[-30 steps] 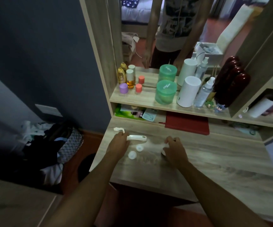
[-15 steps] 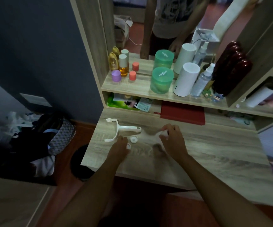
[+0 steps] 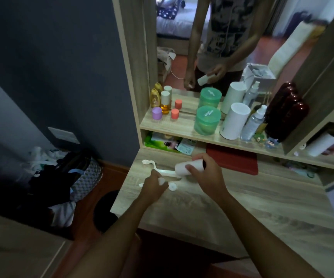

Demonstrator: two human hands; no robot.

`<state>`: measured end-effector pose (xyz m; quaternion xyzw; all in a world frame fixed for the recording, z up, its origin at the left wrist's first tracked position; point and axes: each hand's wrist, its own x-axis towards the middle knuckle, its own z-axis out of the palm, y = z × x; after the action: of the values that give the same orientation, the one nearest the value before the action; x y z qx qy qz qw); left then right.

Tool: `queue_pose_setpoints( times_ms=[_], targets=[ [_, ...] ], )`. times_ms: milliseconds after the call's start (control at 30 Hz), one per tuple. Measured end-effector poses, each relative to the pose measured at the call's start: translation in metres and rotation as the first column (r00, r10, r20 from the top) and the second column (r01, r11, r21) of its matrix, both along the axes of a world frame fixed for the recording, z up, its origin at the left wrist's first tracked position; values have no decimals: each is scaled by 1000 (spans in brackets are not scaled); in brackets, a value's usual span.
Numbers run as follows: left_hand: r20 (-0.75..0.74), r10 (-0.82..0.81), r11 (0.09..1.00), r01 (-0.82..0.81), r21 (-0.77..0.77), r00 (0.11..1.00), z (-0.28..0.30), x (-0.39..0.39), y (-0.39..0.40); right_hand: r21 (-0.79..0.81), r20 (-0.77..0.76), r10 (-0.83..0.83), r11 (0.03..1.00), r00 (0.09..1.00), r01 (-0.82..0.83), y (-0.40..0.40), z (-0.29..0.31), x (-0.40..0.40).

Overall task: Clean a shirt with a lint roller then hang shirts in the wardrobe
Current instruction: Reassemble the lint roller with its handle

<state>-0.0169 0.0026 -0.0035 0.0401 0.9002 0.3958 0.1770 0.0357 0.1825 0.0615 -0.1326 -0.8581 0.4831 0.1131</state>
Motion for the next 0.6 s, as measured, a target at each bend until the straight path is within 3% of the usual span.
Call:
queue_pose_setpoints(
  times_ms=[133,267,433,600],
  targets=[
    [-96,220,947,-189,259,971,46,-14,-16,-133,-82,-2,991,997,-9,-33,25,-9],
    [-96,315,842,-231,487,944,98,-21,-37,-298,-144,9,953,989,-52,-68,51,-22],
    [82,329,676,-295,675,941,145,-29,-51,-379,-253,-17,922,967,-83,-108,86,-35],
    [205,183,530,-272,803,962,175,-29,-63,-254,-306,-18,965,952,-63,-133,95,-50]
  ],
)
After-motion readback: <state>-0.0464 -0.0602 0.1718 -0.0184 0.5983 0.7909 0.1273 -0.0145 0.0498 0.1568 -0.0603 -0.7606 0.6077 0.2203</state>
